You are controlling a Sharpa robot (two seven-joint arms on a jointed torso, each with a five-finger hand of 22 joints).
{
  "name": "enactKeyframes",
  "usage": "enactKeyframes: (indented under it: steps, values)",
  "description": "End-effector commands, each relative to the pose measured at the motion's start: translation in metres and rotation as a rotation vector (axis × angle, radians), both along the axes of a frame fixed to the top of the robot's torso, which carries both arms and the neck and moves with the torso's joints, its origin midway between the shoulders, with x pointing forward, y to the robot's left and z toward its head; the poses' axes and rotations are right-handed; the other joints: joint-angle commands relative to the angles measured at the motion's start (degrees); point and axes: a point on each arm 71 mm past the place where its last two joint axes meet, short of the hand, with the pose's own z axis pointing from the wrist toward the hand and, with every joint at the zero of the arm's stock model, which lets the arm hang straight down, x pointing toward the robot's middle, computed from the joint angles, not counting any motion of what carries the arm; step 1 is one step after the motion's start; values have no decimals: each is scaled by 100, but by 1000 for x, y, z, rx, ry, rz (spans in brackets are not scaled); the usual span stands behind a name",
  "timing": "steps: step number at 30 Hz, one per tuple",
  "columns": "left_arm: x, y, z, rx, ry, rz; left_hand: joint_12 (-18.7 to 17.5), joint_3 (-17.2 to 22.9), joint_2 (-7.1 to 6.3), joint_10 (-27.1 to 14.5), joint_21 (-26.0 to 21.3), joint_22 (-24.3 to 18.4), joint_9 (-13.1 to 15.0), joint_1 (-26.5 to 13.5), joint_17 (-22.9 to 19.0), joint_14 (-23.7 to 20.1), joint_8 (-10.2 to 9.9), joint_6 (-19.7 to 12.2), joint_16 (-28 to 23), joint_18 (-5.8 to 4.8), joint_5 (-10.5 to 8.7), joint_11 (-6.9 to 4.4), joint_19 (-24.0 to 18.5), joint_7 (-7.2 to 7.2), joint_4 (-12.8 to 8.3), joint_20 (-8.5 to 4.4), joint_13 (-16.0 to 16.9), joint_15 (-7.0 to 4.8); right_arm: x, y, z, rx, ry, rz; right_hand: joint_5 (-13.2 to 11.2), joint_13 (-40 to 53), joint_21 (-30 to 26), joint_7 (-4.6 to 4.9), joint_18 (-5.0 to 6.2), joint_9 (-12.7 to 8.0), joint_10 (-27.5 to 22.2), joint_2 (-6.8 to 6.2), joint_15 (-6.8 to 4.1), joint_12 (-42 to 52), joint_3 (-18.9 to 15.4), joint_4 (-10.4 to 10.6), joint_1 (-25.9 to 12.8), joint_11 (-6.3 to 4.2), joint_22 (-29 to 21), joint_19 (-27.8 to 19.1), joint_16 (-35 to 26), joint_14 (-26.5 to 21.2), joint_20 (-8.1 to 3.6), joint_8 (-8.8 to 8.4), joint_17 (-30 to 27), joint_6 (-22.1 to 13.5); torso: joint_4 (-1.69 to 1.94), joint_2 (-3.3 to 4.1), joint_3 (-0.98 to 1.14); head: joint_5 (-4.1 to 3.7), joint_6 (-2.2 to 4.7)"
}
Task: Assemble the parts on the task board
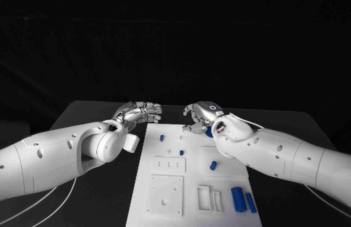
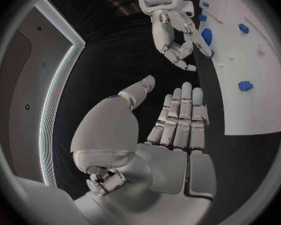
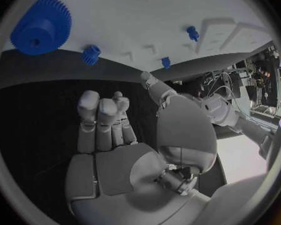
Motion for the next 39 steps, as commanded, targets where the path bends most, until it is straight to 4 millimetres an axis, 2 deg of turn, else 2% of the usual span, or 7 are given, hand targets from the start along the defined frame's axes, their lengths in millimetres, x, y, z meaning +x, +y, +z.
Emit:
enactKeyframes:
  steps: [1, 3, 13, 20, 23, 30, 39]
  values:
    - [-1, -2, 2, -5, -7, -18, -27, -4, 1, 21, 38, 120, -9, -43, 7, -14, -25, 53, -20, 103, 17, -5, -41, 50, -44, 10, -9, 39, -1, -7, 7, 48, -26, 3, 0, -10, -9, 61, 308, -2, -325, 9, 28, 28, -42, 0, 46, 148, 60, 27, -12, -9, -50, -10, 10, 90, -12, 3, -2, -7, 31]
    - [-1, -2, 2, -5, -7, -19, -28, -3, 0, 21, 38, 120, -9, -43, 7, -15, -25, 53, -20, 103, 17, -4, -42, 50, -45, 10, -9, 40, 0, -13, 11, 61, -26, -10, 0, -16, -13, 56, 308, 0, -322, 23, 24, 33, -54, 14, 56, 144, 56, 29, -15, -8, -54, -3, 15, 106, -20, 2, 0, -6, 44]
    - [-1, 2, 2, -4, -9, -12, -27, -1, 2, 20, 38, 120, -10, -43, 8, -16, -25, 53, -23, 103, 17, -3, -43, 51, -47, 12, -9, 40, 8, -47, 30, 102, -9, -68, -3, -45, -24, 10, 308, 13, -293, 93, -20, 64, -34, 102, 157, 99, 43, 54, -29, 10, -74, 42, 46, 206, -3, 3, 0, -34, 101]
    - [-1, 4, 2, -1, -11, -7, -27, 0, 3, 21, 39, 120, -10, -42, 9, -16, -25, 54, -24, 103, 18, -4, -44, 50, -48, 12, -9, 41, 12, -62, 33, 83, 17, -86, -7, -66, -21, -24, 308, 29, -268, 145, -52, 87, 54, 135, 299, 66, 43, 72, -33, 20, -89, 82, 77, 289, -2, 5, 5, -44, 128]
    - [-1, 4, 2, -1, -11, -7, -26, 2, 3, 22, 39, 120, -10, -41, 10, -15, -24, 55, -24, 104, 18, -4, -44, 50, -50, 12, -8, 41, 13, -63, 31, 52, 48, -77, -7, -73, -19, -37, 308, 36, -262, 157, -64, 95, 87, 125, 362, 54, 46, 73, -35, 21, -93, 99, 90, 325, 2, 2, 3, -53, 142]
    - [0, 5, 2, -1, -11, -5, -25, 4, 5, 23, 40, 121, -10, -39, 11, -15, -23, 56, -25, 104, 18, -5, -44, 49, -52, 12, -8, 41, 8, -55, 29, -75, 13, -2, -7, -80, -4, -108, 308, 91, -265, 204, -117, 135, 228, -188, 769, -9, 72, 34, -61, 22, -82, 232, 125, 593, 10, 5, 3, -60, 142]
    - [0, 5, 2, -1, -12, -5, -24, 7, 5, 25, 41, 121, -10, -36, 13, -14, -22, 58, -26, 105, 18, -6, -45, 48, -56, 13, -7, 41, 2, -44, 19, -207, -18, 56, -7, -84, 25, -206, 308, 134, -243, 224, -195, 182, 209, -367, 769, -97, 90, 5, -91, 30, -13, 361, 155, 911, 14, 7, -5, -68, 136]
